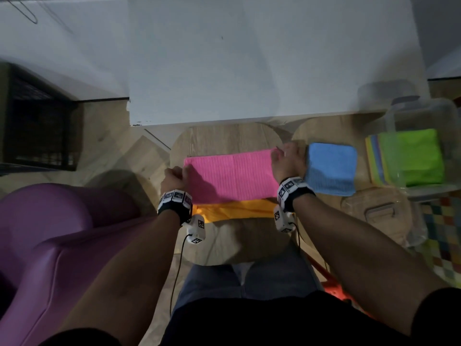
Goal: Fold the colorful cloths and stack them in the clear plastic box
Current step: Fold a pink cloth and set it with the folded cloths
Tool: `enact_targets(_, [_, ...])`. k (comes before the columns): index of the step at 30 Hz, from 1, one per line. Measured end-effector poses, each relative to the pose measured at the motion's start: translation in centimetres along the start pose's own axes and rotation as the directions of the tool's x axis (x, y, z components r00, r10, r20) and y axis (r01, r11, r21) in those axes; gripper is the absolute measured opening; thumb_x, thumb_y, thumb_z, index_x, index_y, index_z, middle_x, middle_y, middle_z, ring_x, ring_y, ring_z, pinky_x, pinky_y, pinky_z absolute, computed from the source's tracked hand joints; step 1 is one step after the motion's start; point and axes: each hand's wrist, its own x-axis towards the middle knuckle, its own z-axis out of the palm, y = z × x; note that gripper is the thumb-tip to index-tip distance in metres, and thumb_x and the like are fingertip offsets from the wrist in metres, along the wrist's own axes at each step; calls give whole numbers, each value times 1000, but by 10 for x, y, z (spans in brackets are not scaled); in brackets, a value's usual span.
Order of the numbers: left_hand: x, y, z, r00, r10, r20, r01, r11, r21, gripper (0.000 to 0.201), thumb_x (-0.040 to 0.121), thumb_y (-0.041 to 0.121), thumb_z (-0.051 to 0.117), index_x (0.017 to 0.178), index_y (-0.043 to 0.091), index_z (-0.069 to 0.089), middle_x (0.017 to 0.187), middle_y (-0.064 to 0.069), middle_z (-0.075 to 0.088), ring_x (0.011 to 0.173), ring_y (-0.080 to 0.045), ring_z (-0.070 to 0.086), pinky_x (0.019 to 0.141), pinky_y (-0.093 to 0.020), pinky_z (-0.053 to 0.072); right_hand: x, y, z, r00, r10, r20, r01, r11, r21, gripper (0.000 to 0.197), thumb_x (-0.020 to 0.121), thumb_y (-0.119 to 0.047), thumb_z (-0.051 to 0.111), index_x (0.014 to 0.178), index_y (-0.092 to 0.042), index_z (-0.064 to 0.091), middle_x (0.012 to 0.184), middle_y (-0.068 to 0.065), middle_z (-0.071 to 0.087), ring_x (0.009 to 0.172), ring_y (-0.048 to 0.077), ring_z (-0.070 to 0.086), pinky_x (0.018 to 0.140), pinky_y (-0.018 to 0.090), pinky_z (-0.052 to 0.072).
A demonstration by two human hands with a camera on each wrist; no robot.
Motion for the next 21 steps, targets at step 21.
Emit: enact_targets(21, [-40, 14, -27, 990, 29, 141, 4, 974, -226, 49, 75, 33, 77, 112, 26, 46, 90, 0, 64, 81, -22, 63, 71, -33, 52, -81, -2, 3, 638, -290, 713, 466, 883, -59, 34, 89, -16, 58, 121, -24, 63, 124, -1, 62, 111, 19, 60, 96, 34, 50])
